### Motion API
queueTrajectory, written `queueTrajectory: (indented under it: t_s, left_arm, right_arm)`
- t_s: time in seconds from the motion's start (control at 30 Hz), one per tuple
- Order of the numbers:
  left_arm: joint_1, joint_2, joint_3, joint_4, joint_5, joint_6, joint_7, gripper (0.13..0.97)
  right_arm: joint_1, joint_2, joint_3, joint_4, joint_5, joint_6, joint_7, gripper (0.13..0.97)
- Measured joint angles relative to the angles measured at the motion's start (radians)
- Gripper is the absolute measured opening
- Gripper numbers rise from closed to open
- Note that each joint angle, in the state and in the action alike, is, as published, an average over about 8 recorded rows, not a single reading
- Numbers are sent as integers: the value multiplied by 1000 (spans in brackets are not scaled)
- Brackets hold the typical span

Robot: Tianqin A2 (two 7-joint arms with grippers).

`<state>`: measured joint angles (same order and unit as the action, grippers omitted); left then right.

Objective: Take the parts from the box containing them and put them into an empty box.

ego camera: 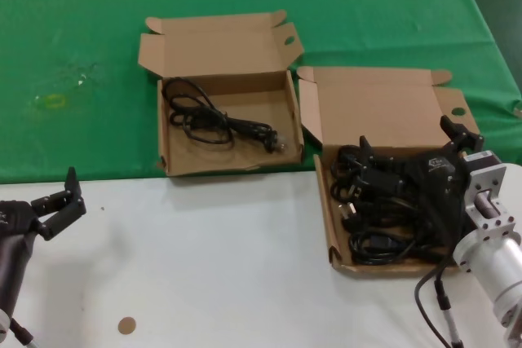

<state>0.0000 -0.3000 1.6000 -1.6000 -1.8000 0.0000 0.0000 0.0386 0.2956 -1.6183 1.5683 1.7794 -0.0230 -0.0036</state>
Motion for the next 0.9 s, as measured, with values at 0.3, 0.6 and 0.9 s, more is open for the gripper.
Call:
queueTrajectory:
  t_s: [0.3,0.6,0.9]
  left_arm:
    - [0,0,0,0,0,0,0,966]
    - [0,0,0,0,0,0,0,966]
    - [0,0,0,0,0,0,0,966]
  right_arm:
    - [0,0,0,0,0,0,0,966]
    - [0,0,0,0,0,0,0,966]
    - [0,0,0,0,0,0,0,966]
